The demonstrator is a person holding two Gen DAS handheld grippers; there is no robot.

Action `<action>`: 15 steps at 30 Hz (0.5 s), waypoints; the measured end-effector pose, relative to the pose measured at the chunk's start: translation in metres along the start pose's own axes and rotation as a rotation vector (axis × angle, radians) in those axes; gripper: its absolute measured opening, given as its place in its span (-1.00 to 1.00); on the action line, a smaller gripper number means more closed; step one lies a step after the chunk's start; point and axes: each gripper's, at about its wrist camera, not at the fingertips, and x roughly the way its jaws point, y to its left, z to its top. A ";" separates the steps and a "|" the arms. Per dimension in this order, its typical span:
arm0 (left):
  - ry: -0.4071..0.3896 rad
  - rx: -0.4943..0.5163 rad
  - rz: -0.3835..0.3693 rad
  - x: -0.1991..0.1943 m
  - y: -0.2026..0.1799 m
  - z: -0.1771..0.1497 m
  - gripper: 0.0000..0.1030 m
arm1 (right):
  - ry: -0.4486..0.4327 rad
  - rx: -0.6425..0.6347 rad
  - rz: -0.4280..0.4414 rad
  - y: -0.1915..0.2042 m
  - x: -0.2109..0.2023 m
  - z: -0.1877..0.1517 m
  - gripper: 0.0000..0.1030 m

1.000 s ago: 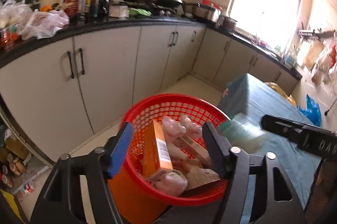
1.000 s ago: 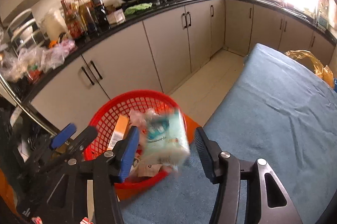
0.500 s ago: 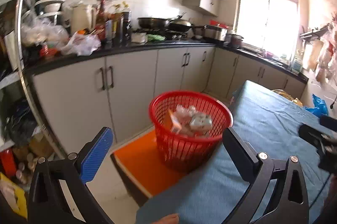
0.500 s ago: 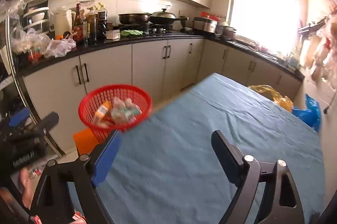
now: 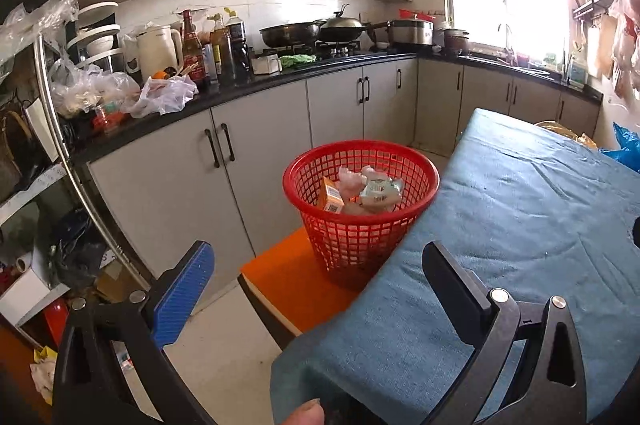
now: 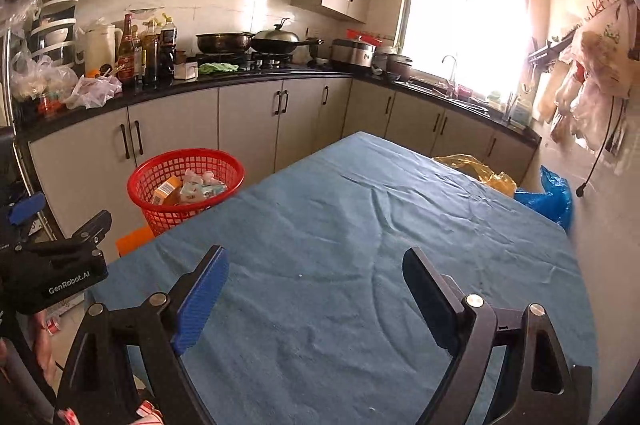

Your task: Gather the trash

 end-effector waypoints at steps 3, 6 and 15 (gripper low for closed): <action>0.004 0.007 0.026 -0.002 -0.003 -0.003 1.00 | -0.004 0.011 -0.003 -0.004 -0.005 -0.002 0.78; 0.000 0.027 0.031 -0.005 -0.008 -0.004 1.00 | -0.004 0.019 -0.005 -0.006 -0.007 -0.002 0.78; -0.012 0.048 0.013 -0.010 -0.012 -0.007 1.00 | 0.001 0.018 -0.009 -0.008 -0.010 -0.003 0.78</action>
